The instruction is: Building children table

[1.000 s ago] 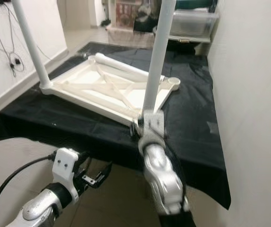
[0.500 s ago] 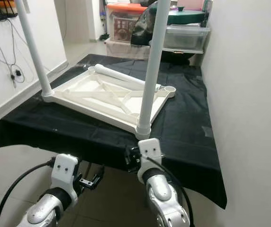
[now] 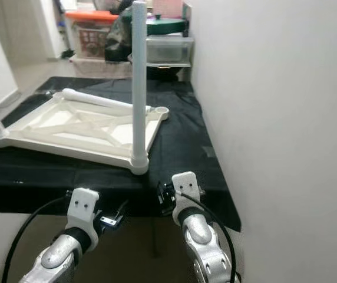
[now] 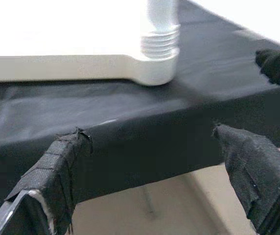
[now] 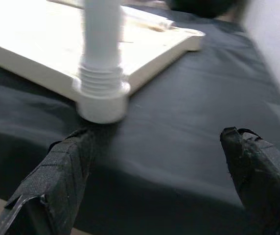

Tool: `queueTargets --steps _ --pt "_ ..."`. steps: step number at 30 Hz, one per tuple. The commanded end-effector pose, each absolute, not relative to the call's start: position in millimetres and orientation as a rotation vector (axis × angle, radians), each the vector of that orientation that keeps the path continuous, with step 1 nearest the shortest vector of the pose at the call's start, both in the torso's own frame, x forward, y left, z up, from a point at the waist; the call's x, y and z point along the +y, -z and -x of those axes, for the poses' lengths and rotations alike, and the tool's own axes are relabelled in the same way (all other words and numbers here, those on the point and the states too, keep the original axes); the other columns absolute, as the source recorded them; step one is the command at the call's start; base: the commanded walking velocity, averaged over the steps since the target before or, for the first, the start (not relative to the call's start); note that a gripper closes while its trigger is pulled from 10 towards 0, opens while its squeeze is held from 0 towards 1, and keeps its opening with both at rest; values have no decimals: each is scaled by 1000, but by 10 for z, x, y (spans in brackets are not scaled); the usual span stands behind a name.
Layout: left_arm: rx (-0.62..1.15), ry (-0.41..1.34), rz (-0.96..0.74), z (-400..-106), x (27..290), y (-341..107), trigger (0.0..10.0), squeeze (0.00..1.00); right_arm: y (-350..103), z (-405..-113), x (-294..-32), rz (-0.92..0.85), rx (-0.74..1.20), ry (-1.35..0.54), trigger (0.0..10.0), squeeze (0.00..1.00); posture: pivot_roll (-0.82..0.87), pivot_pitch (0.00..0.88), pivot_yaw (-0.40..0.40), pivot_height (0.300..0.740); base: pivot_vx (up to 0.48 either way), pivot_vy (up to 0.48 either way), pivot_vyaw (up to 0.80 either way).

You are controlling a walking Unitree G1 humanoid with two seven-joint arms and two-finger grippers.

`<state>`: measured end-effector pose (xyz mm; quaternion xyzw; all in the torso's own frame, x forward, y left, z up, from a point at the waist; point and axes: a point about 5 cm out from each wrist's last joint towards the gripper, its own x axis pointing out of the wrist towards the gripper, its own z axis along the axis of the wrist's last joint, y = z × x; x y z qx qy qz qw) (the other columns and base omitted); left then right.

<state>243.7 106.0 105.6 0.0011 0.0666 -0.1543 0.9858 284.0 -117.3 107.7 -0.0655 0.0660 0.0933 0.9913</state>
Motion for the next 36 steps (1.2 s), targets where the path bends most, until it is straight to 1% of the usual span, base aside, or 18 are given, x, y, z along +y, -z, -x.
queueTargets --steps 1,9,10,12,20,22,28,31,32,33,36 --pt "123 294 -9 -2472 1080 -1053 10000 0 -1056 -2864 -1159 124 136 -190 10000 0 157 0 -34 740 0 0 0" --pt "125 263 5 -2511 1122 -1029 10000 0 -1045 -2893 -1160 117 133 -185 10000 0 159 0 -37 740 0 0 0" --pt "130 259 3 -2519 1134 -1016 10000 0 -1039 -2899 -1159 114 134 -182 10000 0 161 0 -35 740 0 428 0" --pt "132 259 -2 -2523 1135 -1007 10000 0 -1034 -2904 -1160 113 135 -181 10000 0 160 0 -34 740 0 443 0" --pt "137 277 -24 -2515 1102 -992 10000 0 -1034 -2907 -1190 116 129 -163 10000 0 159 0 -33 740 0 0 0" --pt "133 276 -18 -2509 1096 -996 10000 0 -1046 -2917 -1250 115 125 -114 10000 0 160 0 -35 740 0 0 0" --pt "129 274 -14 -2506 1095 -998 10000 0 -1052 -2918 -1279 118 121 -87 10000 0 160 0 -36 740 0 0 0" --pt "128 275 -8 -2496 1093 -1002 10000 0 -1072 -2939 -1352 121 117 -37 10000 0 163 0 -36 740 0 0 0" --pt "127 276 -2 -2489 1091 -1007 10000 0 -1100 -2975 -1378 101 104 -56 10000 0 165 0 -34 740 0 0 0" --pt "124 280 9 -2476 1085 -1019 10000 0 -1153 -3040 -1410 63 79 -121 10000 0 165 0 -34 740 0 0 0" --pt "123 282 13 -2471 1083 -1024 10000 0 -1169 -3056 -1417 53 73 -146 10000 0 165 0 -34 740 0 0 0"
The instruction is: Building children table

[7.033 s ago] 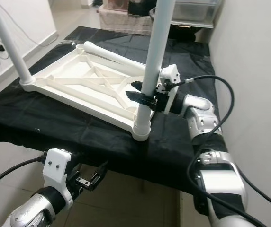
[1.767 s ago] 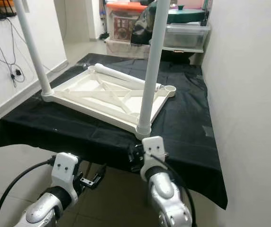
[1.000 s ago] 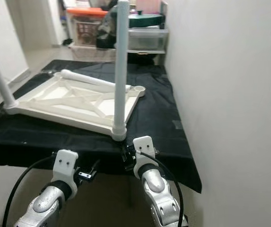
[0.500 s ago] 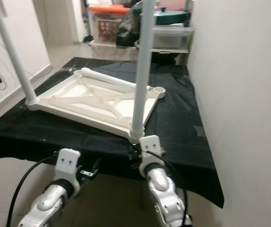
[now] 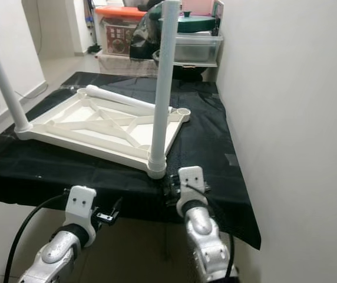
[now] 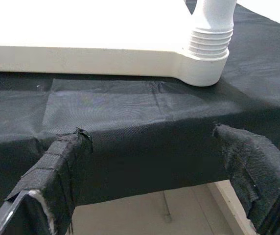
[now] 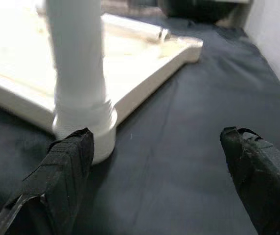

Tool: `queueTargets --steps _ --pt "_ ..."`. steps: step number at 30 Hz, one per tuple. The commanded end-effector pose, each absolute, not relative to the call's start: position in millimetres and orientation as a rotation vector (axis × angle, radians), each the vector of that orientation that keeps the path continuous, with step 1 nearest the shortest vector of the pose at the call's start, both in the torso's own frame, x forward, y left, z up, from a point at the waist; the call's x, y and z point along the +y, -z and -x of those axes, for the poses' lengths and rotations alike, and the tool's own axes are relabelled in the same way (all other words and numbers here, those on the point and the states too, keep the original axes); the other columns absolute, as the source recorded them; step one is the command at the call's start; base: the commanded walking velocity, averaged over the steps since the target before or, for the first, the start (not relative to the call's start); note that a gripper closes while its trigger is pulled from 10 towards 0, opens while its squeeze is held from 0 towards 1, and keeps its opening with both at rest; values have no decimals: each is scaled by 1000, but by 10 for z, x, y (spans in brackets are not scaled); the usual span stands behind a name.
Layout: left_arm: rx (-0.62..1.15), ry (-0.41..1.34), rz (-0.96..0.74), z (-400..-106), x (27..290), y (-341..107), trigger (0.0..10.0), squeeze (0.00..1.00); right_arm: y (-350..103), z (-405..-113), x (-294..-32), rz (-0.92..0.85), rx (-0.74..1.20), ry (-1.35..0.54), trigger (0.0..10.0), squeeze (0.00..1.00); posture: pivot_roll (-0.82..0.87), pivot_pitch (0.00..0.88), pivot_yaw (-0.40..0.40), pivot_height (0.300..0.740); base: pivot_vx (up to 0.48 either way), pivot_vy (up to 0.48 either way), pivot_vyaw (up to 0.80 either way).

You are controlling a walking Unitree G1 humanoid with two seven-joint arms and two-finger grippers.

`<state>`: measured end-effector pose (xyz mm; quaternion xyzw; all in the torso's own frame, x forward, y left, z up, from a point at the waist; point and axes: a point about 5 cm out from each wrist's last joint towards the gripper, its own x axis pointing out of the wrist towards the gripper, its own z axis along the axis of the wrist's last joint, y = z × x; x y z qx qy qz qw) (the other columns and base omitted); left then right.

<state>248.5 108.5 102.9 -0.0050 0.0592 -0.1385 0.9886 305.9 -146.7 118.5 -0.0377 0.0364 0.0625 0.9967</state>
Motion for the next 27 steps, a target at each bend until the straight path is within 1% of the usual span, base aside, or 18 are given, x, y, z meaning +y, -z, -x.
queueTargets --steps 1,3,4,6,7,8,9,10,11,12,15,16,18,22,25,27 --pt "120 286 21 -2459 1081 -1032 10000 0 -1210 -3093 -1464 49 57 -169 10000 0 167 0 -31 740 0 0 0" --pt "120 286 21 -2459 1081 -1032 10000 0 -1210 -3093 -1464 49 57 -169 10000 0 167 0 -31 740 0 0 0" --pt "119 290 28 -2440 1078 -1041 10000 0 -1258 -3131 -1534 74 33 -187 10000 90 168 0 -32 740 0 0 0" --pt "119 290 28 -2440 1078 -1041 10000 0 -1258 -3131 -1534 74 33 -187 10000 90 168 0 -32 740 0 0 0" --pt "117 294 35 -2416 1077 -1051 10000 0 -1307 -3167 -1601 80 16 -231 10000 1000 172 0 -35 740 0 0 0" --pt "116 302 37 -2388 1071 -1060 10000 0 -1352 -3211 -1680 91 16 -300 10000 1000 174 0 -33 740 0 0 0" --pt "116 302 37 -2388 1071 -1060 10000 0 -1352 -3211 -1680 91 16 -300 10000 1000 174 0 -33 740 0 0 0" --pt "114 314 33 -2359 1062 -1067 10000 0 -1390 -3247 -1757 103 26 -360 10000 898 178 0 -33 740 0 0 0" --pt "113 322 30 -2342 1056 -1072 10000 0 -1414 -3268 -1805 106 35 -396 10000 898 178 0 -33 740 0 0 0" --pt "112 332 25 -2320 1048 -1075 10000 0 -1462 -3307 -1875 114 43 -441 10000 0 184 0 -33 740 0 0 0" --pt "111 340 19 -2295 1040 -1078 10000 0 -1548 -3360 -1935 113 45 -498 10000 0 184 0 -31 740 0 0 0" --pt "110 345 16 -2278 1035 -1081 10000 0 -1625 -3397 -1926 92 39 -558 10000 0 188 0 -33 740 0 0 0" --pt "109 347 15 -2271 1033 -1083 10000 0 -1653 -3412 -1918 78 35 -589 10000 0 188 0 -33 740 0 0 0" --pt "109 349 15 -2266 1031 -1083 10000 0 -1683 -3445 -1901 82 29 -609 10000 0 188 0 -32 740 0 0 0" --pt "106 361 15 -2252 1019 -1086 10000 0 -1773 -3546 -1836 99 16 -653 10000 0 187 0 -31 740 0 0 0" --pt "106 361 15 -2252 1019 -1086 10000 0 -1773 -3546 -1836 99 16 -653 10000 0 187 0 -31 740 0 0 0"
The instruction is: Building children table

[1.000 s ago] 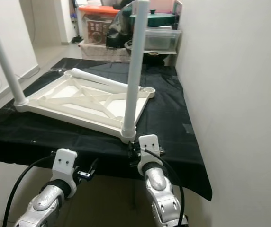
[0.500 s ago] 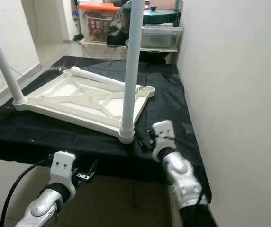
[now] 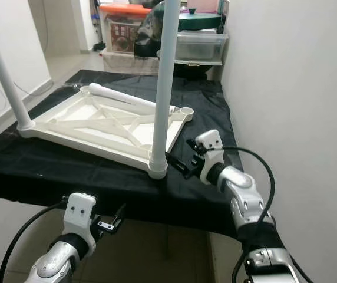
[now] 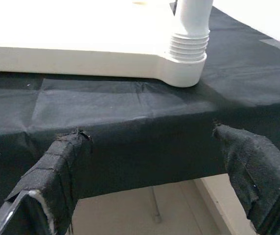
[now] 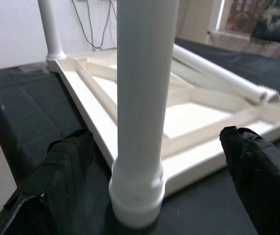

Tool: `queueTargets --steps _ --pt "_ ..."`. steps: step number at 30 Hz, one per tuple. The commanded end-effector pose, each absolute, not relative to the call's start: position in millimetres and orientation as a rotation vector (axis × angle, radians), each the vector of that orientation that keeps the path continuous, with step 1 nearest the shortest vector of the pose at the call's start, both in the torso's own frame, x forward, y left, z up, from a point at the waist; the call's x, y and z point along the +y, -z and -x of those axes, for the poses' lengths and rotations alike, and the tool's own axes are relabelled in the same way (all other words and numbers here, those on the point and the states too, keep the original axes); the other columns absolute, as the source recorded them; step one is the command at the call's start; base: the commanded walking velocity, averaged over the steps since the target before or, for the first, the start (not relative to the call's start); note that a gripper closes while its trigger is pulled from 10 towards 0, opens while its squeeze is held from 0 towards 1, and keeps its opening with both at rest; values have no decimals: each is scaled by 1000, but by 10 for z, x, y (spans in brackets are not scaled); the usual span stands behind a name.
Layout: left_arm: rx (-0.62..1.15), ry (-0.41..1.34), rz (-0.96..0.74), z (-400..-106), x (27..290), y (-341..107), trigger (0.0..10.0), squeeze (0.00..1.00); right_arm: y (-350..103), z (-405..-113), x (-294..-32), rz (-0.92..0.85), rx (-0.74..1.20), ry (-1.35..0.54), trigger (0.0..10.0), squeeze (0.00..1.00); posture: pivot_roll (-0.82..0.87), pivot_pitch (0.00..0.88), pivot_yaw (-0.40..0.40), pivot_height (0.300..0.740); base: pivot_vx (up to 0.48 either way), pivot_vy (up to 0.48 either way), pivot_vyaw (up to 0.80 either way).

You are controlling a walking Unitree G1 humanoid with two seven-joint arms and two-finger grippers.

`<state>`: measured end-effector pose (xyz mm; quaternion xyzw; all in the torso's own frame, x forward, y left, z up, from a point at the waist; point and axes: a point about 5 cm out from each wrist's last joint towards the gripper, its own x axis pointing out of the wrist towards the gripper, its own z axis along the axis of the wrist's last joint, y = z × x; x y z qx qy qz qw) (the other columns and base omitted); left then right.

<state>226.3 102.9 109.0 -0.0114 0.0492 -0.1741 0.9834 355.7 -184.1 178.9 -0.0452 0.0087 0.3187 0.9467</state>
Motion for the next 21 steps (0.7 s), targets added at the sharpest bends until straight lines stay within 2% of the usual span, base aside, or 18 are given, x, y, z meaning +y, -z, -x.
queueTargets --steps 1,21 --pt "105 368 14 -2245 1010 -1086 10000 0 -1820 -3591 -1799 105 10 -675 10000 0 187 0 -33 740 0 0 0" --pt "104 397 7 -2177 969 -1132 10000 0 -2026 -3801 -1522 98 -45 -792 10000 0 201 0 -42 740 0 0 0"
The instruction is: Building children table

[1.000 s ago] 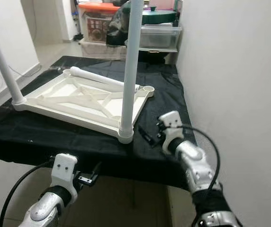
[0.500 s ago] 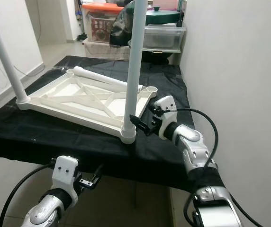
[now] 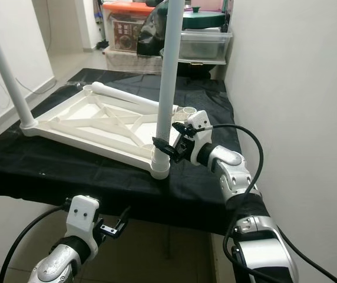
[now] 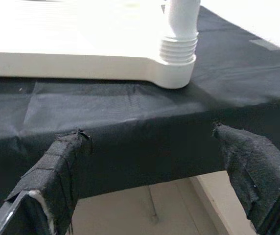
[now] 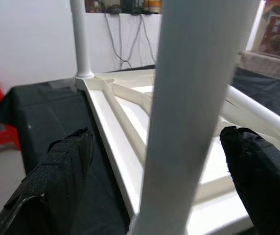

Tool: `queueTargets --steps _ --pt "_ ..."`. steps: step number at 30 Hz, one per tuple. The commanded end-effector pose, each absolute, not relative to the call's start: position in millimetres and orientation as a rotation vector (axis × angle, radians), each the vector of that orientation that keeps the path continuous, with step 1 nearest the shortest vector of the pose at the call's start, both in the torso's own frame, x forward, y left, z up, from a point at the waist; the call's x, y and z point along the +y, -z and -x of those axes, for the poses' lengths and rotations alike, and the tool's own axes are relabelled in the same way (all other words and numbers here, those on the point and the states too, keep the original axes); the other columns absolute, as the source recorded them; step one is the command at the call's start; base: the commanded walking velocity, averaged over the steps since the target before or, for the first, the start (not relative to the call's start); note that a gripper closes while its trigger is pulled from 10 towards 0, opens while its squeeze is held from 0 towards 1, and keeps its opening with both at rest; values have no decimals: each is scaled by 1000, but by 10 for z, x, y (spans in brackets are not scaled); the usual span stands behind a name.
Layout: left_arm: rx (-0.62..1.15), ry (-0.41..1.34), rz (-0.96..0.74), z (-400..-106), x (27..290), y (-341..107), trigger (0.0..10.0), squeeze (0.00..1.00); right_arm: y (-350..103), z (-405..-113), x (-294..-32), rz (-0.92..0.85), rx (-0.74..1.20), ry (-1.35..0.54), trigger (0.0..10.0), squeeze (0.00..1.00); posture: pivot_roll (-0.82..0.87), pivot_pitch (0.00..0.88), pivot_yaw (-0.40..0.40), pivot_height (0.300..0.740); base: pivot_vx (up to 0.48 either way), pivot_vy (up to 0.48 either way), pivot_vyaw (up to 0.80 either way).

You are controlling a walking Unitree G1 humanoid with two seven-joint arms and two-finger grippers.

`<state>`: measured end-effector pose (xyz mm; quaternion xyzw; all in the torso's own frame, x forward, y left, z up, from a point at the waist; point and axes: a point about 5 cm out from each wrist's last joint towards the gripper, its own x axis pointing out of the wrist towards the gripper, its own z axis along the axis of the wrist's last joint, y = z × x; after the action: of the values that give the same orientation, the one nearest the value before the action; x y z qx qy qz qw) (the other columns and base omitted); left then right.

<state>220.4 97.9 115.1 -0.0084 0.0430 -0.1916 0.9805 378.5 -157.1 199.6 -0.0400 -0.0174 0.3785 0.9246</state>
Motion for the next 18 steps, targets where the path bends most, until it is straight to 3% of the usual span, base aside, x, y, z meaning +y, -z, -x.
queueTargets --steps 1,18 --pt "104 397 7 -2177 969 -1132 10000 0 -2026 -3801 -1522 98 -45 -792 10000 0 201 0 -42 740 0 0 0" --pt "94 419 0 -2052 926 -1223 10000 0 -2154 -3972 -1315 79 -64 -762 10000 0 217 28 -54 740 0 0 0"
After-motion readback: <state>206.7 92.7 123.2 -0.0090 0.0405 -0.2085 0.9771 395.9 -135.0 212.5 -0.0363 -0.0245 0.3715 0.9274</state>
